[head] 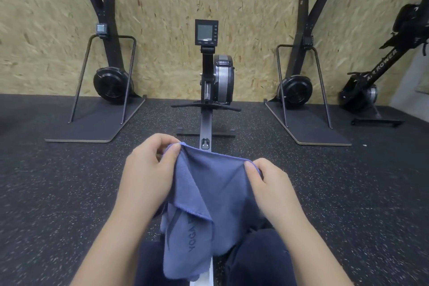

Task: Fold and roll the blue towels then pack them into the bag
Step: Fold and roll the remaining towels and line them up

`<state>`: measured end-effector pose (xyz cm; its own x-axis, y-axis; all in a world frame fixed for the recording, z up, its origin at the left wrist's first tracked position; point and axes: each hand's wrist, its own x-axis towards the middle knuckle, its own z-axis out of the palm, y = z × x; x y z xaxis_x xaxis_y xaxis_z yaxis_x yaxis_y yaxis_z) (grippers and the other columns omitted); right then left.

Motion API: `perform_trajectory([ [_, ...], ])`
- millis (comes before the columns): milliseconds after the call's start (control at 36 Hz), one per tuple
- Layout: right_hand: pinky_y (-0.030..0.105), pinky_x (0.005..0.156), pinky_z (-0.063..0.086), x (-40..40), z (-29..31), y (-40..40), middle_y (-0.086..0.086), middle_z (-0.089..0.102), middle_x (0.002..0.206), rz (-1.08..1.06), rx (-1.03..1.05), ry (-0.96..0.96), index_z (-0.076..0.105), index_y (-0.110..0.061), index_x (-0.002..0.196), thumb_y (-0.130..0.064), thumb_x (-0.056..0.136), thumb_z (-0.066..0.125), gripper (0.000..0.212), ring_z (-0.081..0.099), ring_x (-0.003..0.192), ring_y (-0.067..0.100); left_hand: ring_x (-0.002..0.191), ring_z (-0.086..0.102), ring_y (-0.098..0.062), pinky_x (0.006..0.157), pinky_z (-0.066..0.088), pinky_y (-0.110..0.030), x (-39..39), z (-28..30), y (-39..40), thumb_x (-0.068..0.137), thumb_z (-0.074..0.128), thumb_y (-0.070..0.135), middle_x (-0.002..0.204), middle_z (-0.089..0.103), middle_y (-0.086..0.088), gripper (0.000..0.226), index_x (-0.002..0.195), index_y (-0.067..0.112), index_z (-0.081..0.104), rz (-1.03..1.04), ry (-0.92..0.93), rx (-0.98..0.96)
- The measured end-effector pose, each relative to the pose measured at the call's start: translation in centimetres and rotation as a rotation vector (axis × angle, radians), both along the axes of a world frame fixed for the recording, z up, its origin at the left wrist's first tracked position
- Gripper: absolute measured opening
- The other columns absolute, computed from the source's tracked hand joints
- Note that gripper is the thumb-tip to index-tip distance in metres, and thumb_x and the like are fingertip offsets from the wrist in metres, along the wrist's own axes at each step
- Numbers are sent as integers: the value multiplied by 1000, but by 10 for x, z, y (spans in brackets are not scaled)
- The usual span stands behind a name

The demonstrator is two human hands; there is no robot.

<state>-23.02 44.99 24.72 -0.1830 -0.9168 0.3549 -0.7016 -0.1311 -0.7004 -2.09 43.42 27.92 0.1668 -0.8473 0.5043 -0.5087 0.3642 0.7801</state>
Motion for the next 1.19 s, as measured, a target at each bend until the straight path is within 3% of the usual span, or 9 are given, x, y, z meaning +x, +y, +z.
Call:
perform_trajectory([
  [111,18,56,33,6,1,-1,-6,42,58,38,-40,-109,41,-16,63,-28,96,51,37,35,56,7,70,56,9,59,36,-5,-2,-7,-2,89,64,18,76,63,31,23,72,34,61,-24,-42,21],
  [278,12,58,38,14,10,2,-10,58,66,127,-6,-297,62,-15,75,-26,94,57,23,46,59,-3,76,55,11,61,35,-4,-8,-13,-4,89,62,19,80,62,31,21,73,32,61,-56,-110,59],
  [389,22,58,40,22,9,2,-4,60,67,154,52,-467,65,-13,80,-25,94,58,19,48,60,4,69,54,7,59,35,-7,-16,-18,-3,90,61,20,73,61,29,19,76,32,62,-99,-67,84],
  [583,19,48,29,23,3,0,-8,38,56,-3,41,-407,43,-14,63,-28,97,51,38,31,51,4,47,43,-2,50,36,-22,-23,-26,0,91,61,17,58,55,19,19,84,34,62,-214,91,173],
  [750,19,53,32,29,0,2,-2,49,67,108,44,-426,56,-3,78,-29,97,52,32,39,58,5,58,52,-7,58,40,-26,-29,-26,2,90,61,8,63,65,6,28,81,33,68,-349,210,231],
  [861,20,51,34,34,0,4,1,52,66,208,74,-573,58,-6,79,-17,94,58,18,43,61,9,55,52,-2,55,41,-17,-35,-25,6,91,59,4,66,68,5,29,79,26,73,-386,186,251],
  [972,18,58,42,32,-3,3,-9,64,67,200,98,-564,63,-17,80,-7,86,63,12,53,62,4,76,66,-30,70,55,-43,-34,-25,6,90,51,5,79,73,0,36,86,31,75,-405,137,298],
  [1083,17,62,48,28,-1,5,-3,72,82,260,105,-622,67,-15,91,4,82,58,23,62,70,5,66,60,0,64,44,-19,-31,-22,9,82,44,-14,72,69,17,58,85,37,70,-441,29,307],
  [1194,23,67,52,27,1,5,4,74,86,293,89,-680,70,-13,91,6,82,58,24,68,77,12,58,56,-2,60,41,-17,-34,-25,10,82,58,-6,75,70,12,54,80,46,70,-438,21,276],
])
